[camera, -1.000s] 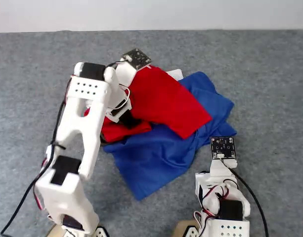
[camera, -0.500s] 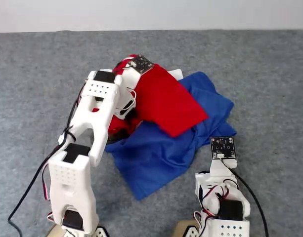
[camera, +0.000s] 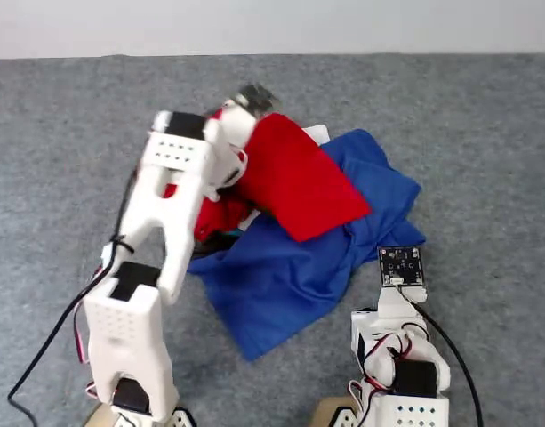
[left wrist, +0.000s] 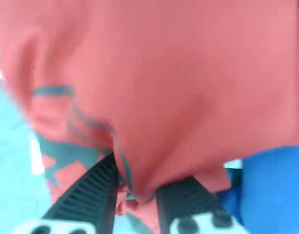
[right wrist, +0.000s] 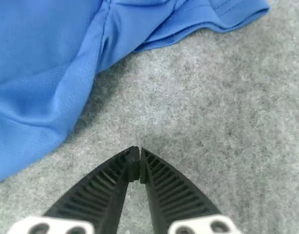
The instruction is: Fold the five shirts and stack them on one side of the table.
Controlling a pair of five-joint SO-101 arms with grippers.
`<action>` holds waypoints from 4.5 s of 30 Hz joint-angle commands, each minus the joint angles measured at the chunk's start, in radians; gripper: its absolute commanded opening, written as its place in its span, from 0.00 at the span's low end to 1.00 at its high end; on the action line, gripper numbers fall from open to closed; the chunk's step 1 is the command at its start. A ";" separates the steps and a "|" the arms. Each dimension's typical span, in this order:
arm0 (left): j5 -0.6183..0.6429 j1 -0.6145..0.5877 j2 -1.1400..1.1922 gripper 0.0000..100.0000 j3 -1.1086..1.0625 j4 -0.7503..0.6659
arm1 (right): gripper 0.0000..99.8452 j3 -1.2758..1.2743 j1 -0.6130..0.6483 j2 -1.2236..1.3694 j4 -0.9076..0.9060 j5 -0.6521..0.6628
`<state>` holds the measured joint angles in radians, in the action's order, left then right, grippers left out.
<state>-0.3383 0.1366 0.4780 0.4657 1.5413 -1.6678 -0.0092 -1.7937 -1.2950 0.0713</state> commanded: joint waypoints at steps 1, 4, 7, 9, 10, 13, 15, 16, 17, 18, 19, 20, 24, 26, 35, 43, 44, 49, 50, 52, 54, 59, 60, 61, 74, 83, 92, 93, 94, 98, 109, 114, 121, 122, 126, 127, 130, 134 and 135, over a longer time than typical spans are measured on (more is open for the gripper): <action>0.052 -0.072 -0.121 0.00 0.108 0.014 | 0.01 -0.015 -0.001 -0.007 -0.008 0.009; 0.075 -0.153 -0.158 0.00 0.145 0.014 | 0.01 -0.015 -0.001 -0.007 -0.008 0.009; 0.098 -0.252 -0.193 0.00 0.186 0.014 | 0.01 -0.015 -0.001 -0.007 -0.008 0.009; 0.110 -0.325 -0.216 0.00 0.208 0.014 | 0.01 -0.015 -0.001 -0.007 -0.008 0.009; 0.110 -0.367 -0.227 0.00 0.214 0.014 | 0.01 -0.015 -0.001 -0.007 -0.008 0.009; 0.104 -0.486 -0.256 0.00 0.219 0.028 | 0.01 -0.015 -0.001 -0.007 -0.008 0.009; 0.104 -0.563 -0.269 0.00 0.216 0.028 | 0.01 -0.015 -0.001 -0.007 -0.008 0.009; 0.103 -0.601 -0.273 0.00 0.216 0.028 | 0.01 -0.015 -0.001 -0.007 -0.008 0.009; 0.101 -0.635 -0.276 0.00 0.216 0.028 | 0.01 -0.015 -0.001 -0.007 -0.008 0.009; 0.098 -0.669 -0.276 0.00 0.217 0.028 | 0.01 -0.015 -0.001 -0.007 -0.008 0.009; 0.086 -0.703 -0.276 0.00 0.217 0.028 | 0.01 -0.015 -0.001 -0.007 -0.008 0.009; 0.077 -0.735 -0.276 0.00 0.217 0.028 | 0.01 -0.015 -0.001 -0.007 -0.008 0.009; 0.054 -0.864 -0.276 0.00 0.219 0.026 | 0.01 -0.015 -0.001 -0.007 -0.008 0.009; 0.048 -0.919 -0.276 0.00 0.220 0.026 | 0.01 -0.015 -0.001 -0.007 -0.008 0.009; 0.048 -1.149 -0.278 0.00 0.435 0.028 | 0.01 -0.015 -0.001 -0.007 -0.008 0.009; 0.052 -1.257 -0.276 0.00 0.532 0.023 | 0.01 -0.015 -0.001 -0.007 -0.008 0.009; 0.054 -1.263 -0.276 0.00 0.532 0.025 | 0.01 -0.015 -0.001 -0.007 -0.008 0.009; 0.054 -1.244 -0.270 0.00 0.527 0.035 | 0.01 -0.015 -0.001 -0.007 -0.008 0.009; 0.054 -1.224 -0.270 0.00 0.527 0.040 | 0.01 -0.015 -0.001 -0.007 -0.008 0.009; 0.048 -1.174 -0.267 0.01 0.526 0.071 | 0.01 -0.015 -0.001 -0.007 -0.008 0.009; 0.017 -1.108 -0.261 0.03 0.510 0.120 | 0.01 -0.015 -0.001 -0.007 -0.008 0.009; -0.038 -1.003 -0.242 0.21 0.443 0.207 | 0.01 -0.015 -0.001 -0.007 -0.008 0.009; -0.043 -0.990 -0.242 0.23 0.424 0.207 | 0.01 -0.015 -0.001 -0.007 -0.008 0.009; -0.044 -0.974 -0.245 0.25 0.407 0.209 | 0.01 -0.015 -0.001 -0.007 -0.008 0.009; -0.115 -0.644 -0.252 0.22 0.096 0.212 | 0.01 -0.015 -0.001 -0.007 -0.008 0.009; -0.117 -0.295 -0.241 0.06 -0.255 0.207 | 0.01 -0.015 -0.001 -0.007 -0.008 0.009; -0.138 -0.351 -0.241 0.05 -0.562 0.028 | 0.01 -0.015 -0.001 -0.007 -0.008 0.009; -0.161 -0.379 -0.241 0.05 -0.568 0.023 | 0.01 -0.015 -0.001 -0.007 -0.008 0.009; -0.183 -0.411 -0.241 0.05 -0.568 0.023 | 0.01 -0.015 -0.001 -0.007 -0.008 0.009; -0.242 -0.554 -0.242 0.05 -0.562 0.020 | 0.01 -0.015 -0.001 -0.007 -0.008 0.009; -0.284 -0.689 -0.255 0.05 -0.194 0.216 | 0.01 -0.015 -0.001 -0.007 -0.008 0.009; -0.222 -0.528 -0.354 0.12 -0.127 0.215 | 0.01 -0.015 -0.001 -0.007 -0.008 0.009; -0.219 -0.166 -0.476 0.24 -0.239 0.215 | 0.01 -0.015 -0.001 -0.007 -0.008 0.009; -0.219 -0.117 -0.479 0.24 -0.255 0.213 | 0.01 -0.015 -0.001 -0.007 -0.008 0.009; -0.219 0.058 -0.453 0.24 -0.321 0.210 | 0.01 -0.015 -0.001 -0.007 -0.008 0.009; -0.212 0.091 -0.436 0.24 -0.328 0.210 | 0.01 -0.015 -0.001 -0.007 -0.008 0.009; -0.183 0.160 -0.377 0.24 -0.328 0.181 | 0.01 -0.015 -0.001 -0.007 -0.008 0.009; -0.161 0.184 -0.296 0.26 -0.328 0.100 | 0.01 -0.015 -0.001 -0.007 -0.008 0.009; -0.161 0.190 -0.276 0.26 -0.328 0.083 | 0.01 -0.015 -0.001 -0.007 -0.008 0.009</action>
<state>-0.5117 0.3084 0.1803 0.1373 1.6763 -1.6678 -0.0092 -1.7937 -1.2950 0.0713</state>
